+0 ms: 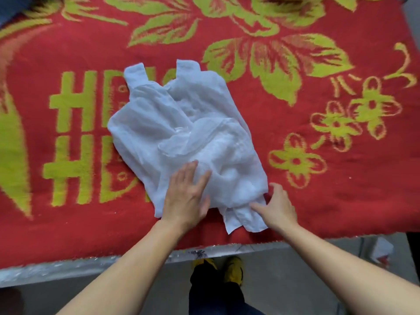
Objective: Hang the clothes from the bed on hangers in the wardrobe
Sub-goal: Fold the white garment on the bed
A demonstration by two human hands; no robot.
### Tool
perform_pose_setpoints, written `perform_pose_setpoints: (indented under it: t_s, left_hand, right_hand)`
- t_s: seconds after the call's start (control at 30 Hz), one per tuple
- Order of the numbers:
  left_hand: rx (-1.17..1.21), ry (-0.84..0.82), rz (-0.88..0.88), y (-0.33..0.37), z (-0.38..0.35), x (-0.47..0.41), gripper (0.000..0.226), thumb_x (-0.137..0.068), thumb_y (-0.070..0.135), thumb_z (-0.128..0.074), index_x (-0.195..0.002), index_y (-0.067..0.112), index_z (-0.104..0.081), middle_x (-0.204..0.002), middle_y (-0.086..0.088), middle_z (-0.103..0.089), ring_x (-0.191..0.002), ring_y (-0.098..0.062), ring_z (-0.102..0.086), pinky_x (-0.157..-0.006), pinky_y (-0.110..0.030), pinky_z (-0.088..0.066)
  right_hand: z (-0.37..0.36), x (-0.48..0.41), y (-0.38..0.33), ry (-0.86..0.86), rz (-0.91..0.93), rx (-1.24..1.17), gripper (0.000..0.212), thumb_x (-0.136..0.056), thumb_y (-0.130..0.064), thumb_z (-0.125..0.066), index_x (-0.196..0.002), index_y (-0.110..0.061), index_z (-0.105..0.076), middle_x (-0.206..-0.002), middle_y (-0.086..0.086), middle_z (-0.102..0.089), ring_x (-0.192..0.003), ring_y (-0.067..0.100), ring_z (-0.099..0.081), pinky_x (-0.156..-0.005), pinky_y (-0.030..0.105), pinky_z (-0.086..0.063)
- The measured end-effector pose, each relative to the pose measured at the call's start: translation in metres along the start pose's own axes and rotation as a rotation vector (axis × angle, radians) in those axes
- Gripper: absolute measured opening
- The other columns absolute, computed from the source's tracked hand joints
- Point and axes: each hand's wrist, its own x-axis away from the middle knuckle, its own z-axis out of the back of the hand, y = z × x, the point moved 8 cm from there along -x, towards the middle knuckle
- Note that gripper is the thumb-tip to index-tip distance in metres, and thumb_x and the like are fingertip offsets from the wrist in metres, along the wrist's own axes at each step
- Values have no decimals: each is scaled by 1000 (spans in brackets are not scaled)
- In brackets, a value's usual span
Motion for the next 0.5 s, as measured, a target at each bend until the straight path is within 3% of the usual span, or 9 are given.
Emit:
perform_pose_setpoints:
  t_s: [0.03,0.1,0.13,0.2,0.3,0.4,0.5]
  left_hand:
    - [-6,-45,-63,11,-5,-13,74,-59,30,-78,-129,19,-55,-141,-22,-44,-126,-40,-45,-93,-47,-45]
    - [-64,-203,-110,21,-22,-34,82,-69,38,-70,-144,30,-37,-155,-19,-22,-141,-38,-25,-107,-48,-32]
    - [-92,-307,-91,17,-36,-39,81,-76,42,-63,-148,34,-26,-159,-16,-9,-145,-36,-15,-111,-47,-25]
    - [-158,-454,-35,0,-57,-36,74,-84,44,-54,-148,38,-18,-160,-11,4,-145,-34,-8,-112,-45,-20]
    - [-177,-546,-59,-16,-72,-11,70,-84,40,-57,-146,39,-26,-160,-15,-1,-143,-35,-16,-109,-45,-25]
    - [-162,-562,-47,-17,-71,-6,73,-65,40,-75,-134,36,-51,-152,-22,-31,-128,-42,-44,-96,-51,-43]
    - [-158,-571,-45,-9,-66,-12,71,-83,38,-57,-147,38,-26,-159,-18,-4,-142,-39,-18,-111,-48,-23]
  right_hand:
    - [-16,9,10,-69,-51,35,69,-68,-45,-70,-126,-23,-42,-117,-1,-54,-107,29,-58,-77,35,-43]
    - [-35,11,18,-126,-85,-10,39,-73,-40,-68,-102,-20,-51,-92,-2,-58,-90,29,-59,-66,33,-38]
    - [-33,3,21,-114,-98,-78,21,-76,-33,-66,-85,-18,-55,-79,-2,-58,-80,28,-58,-60,33,-37]
    - [-8,-26,33,0,-151,-274,18,-76,-20,-66,-63,-12,-58,-62,3,-57,-66,23,-54,-55,37,-39]
    - [73,-68,46,214,-235,-544,15,-76,-18,-70,-76,-3,-68,-70,9,-60,-68,18,-51,-55,37,-41]
    - [166,-93,30,378,-177,-662,22,-72,-27,-68,-84,-10,-67,-73,9,-58,-66,20,-52,-48,27,-38]
    - [224,-91,-14,460,-27,-734,11,-66,-26,-63,-69,-17,-57,-64,1,-54,-60,17,-49,-45,25,-36]
